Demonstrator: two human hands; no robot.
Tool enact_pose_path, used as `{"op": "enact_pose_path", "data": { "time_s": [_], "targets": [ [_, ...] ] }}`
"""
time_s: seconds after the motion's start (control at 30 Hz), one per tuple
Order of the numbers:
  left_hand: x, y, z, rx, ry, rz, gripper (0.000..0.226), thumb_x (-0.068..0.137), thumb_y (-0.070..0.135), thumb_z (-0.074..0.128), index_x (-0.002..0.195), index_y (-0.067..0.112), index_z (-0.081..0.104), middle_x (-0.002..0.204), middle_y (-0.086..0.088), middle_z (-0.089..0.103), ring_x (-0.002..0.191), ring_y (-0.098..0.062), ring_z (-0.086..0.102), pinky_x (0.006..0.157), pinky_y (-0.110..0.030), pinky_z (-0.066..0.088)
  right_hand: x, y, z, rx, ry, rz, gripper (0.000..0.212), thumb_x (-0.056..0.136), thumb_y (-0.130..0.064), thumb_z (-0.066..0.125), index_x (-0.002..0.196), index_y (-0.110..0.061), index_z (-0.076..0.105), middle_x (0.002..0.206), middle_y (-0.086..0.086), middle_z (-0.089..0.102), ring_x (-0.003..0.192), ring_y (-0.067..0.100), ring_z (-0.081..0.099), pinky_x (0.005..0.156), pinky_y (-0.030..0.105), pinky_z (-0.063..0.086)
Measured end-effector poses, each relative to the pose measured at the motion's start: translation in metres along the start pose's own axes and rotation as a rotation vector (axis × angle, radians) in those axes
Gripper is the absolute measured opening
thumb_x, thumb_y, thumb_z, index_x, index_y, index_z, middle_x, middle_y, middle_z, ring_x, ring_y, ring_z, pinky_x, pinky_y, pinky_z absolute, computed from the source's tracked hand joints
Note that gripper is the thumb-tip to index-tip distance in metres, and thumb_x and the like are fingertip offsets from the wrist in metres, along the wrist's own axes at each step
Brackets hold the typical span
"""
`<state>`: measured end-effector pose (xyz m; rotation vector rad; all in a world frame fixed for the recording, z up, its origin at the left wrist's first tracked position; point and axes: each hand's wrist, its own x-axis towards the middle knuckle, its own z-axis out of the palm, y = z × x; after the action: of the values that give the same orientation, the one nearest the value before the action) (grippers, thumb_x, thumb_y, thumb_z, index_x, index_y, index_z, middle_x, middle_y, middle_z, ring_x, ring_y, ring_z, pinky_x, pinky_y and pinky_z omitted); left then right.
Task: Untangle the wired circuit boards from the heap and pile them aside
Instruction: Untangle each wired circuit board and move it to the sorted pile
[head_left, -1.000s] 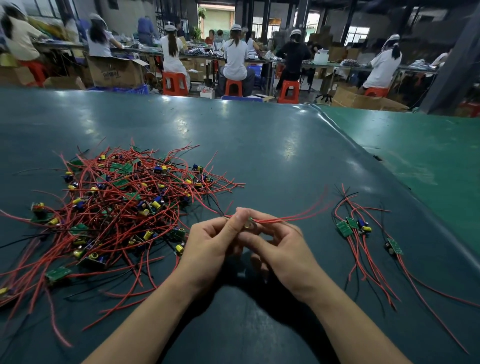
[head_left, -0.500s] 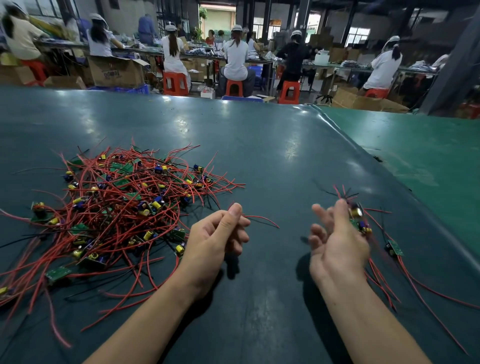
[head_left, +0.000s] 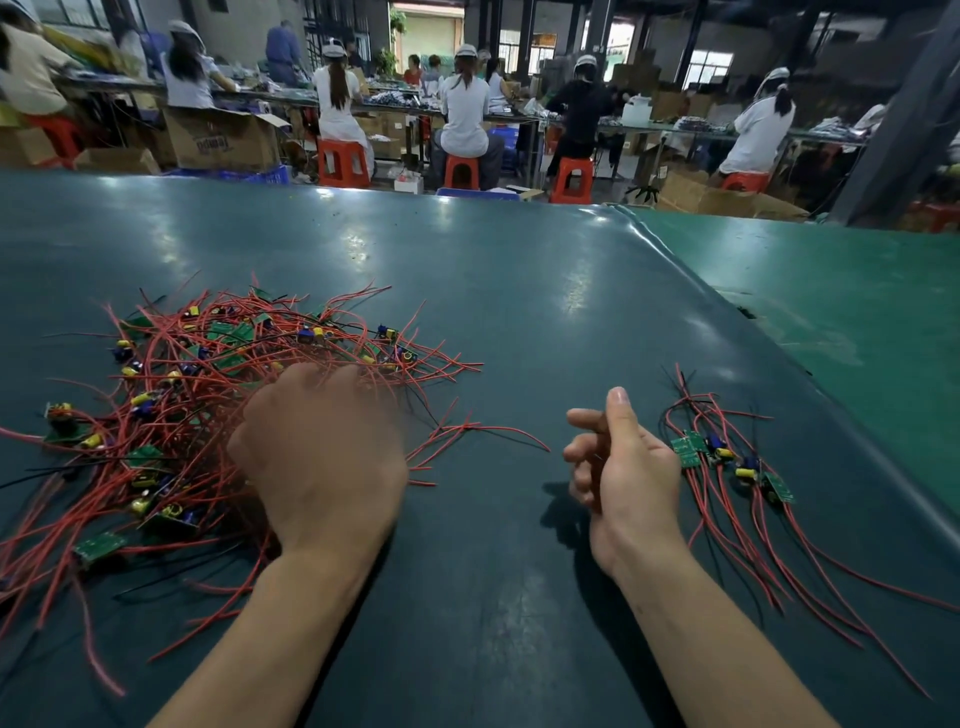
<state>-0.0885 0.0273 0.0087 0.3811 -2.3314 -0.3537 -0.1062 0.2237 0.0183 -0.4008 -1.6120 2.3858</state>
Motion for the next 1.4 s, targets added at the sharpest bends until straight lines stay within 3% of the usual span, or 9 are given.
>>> {"op": "enact_pose_path", "data": {
  "time_s": [0.1,0.3,0.47,0.57,0.73,1.0,1.17,1.33,1.4],
  "targets": [
    [0.001,-0.004,0.003,0.179,-0.188,-0.012,0.029,0.082,0.03,0.066,0.108,0.017,0.068,0.118,-0.007,0.058,0.116,-0.03,0.038,0.091,-0.048,0.03,0.0,0.001,0.0,-0.015,-0.023,-0.016,0.046,0.098,-0.042,0.053,0.067,-0.013,0.069,0.047,0.002,0.056,0.033,0.009,0.038,0.034,0.016,0.025],
    [0.002,-0.008,0.005,0.212,-0.227,0.016,0.017,0.082,0.038,0.064,0.087,0.024,0.072,0.09,0.004,0.069,0.109,-0.023,0.036,0.087,-0.046,0.027,0.0,0.002,0.002,-0.029,-0.049,-0.027,0.048,0.098,-0.041,0.054,0.062,-0.014,0.07,0.047,0.002,0.055,0.033,0.01,0.037,0.034,0.016,0.024],
    [-0.004,-0.001,0.002,0.093,-0.217,0.065,0.012,0.084,0.032,0.061,0.084,0.025,0.071,0.097,0.008,0.07,0.112,-0.023,0.042,0.089,-0.046,0.024,-0.001,0.004,0.002,-0.07,-0.07,-0.048,0.049,0.098,-0.043,0.054,0.06,-0.017,0.072,0.048,0.002,0.055,0.034,0.01,0.037,0.034,0.017,0.026],
    [-0.007,0.008,-0.004,0.04,-0.196,0.077,0.025,0.069,0.027,0.049,0.085,0.027,0.068,0.095,0.004,0.062,0.103,-0.026,0.043,0.086,-0.044,0.024,-0.001,0.004,0.002,-0.091,-0.072,-0.052,0.049,0.098,-0.043,0.054,0.061,-0.017,0.072,0.048,0.002,0.056,0.034,0.01,0.038,0.035,0.016,0.027],
    [-0.01,0.006,-0.005,0.143,-0.42,0.106,0.035,0.065,0.037,0.039,0.092,0.029,0.06,0.096,0.007,0.055,0.1,-0.022,0.044,0.079,-0.039,0.031,-0.002,0.003,0.002,-0.086,-0.079,-0.051,0.048,0.098,-0.042,0.053,0.063,-0.014,0.07,0.047,0.002,0.055,0.034,0.01,0.038,0.035,0.015,0.026],
    [-0.008,0.001,-0.001,-0.007,-0.288,0.129,0.005,0.088,0.027,0.065,0.091,0.027,0.069,0.092,0.006,0.067,0.095,-0.025,0.051,0.076,-0.039,0.031,-0.003,0.003,0.003,-0.113,-0.086,-0.062,0.048,0.098,-0.042,0.053,0.063,-0.015,0.07,0.047,0.001,0.055,0.033,0.01,0.038,0.035,0.016,0.027],
    [-0.006,0.004,-0.003,-0.275,-0.009,0.191,0.011,0.088,0.011,0.064,0.093,0.015,0.072,0.09,-0.002,0.068,0.085,-0.031,0.058,0.072,-0.043,0.039,-0.002,0.004,0.002,-0.156,-0.139,-0.059,0.043,0.099,-0.038,0.053,0.068,-0.013,0.07,0.049,0.002,0.056,0.035,0.01,0.038,0.036,0.016,0.028],
    [-0.011,0.014,-0.01,-0.676,0.155,0.433,0.014,0.089,-0.001,0.058,0.098,0.003,0.068,0.097,-0.007,0.063,0.09,-0.021,0.061,0.08,-0.031,0.049,-0.014,0.017,0.004,-0.664,-0.565,-0.332,0.008,0.09,-0.03,0.069,0.096,-0.034,0.067,0.068,-0.003,0.066,0.044,0.007,0.051,0.048,0.023,0.042],
    [-0.018,0.022,-0.012,-0.828,0.052,0.581,0.023,0.086,-0.006,0.058,0.103,0.009,0.065,0.103,0.0,0.061,0.095,-0.014,0.06,0.084,-0.024,0.048,-0.02,0.02,0.004,-0.772,-0.707,-0.443,0.04,0.081,-0.032,0.071,0.116,-0.045,0.056,0.081,-0.011,0.067,0.052,0.01,0.059,0.058,0.026,0.049]
  ]
}}
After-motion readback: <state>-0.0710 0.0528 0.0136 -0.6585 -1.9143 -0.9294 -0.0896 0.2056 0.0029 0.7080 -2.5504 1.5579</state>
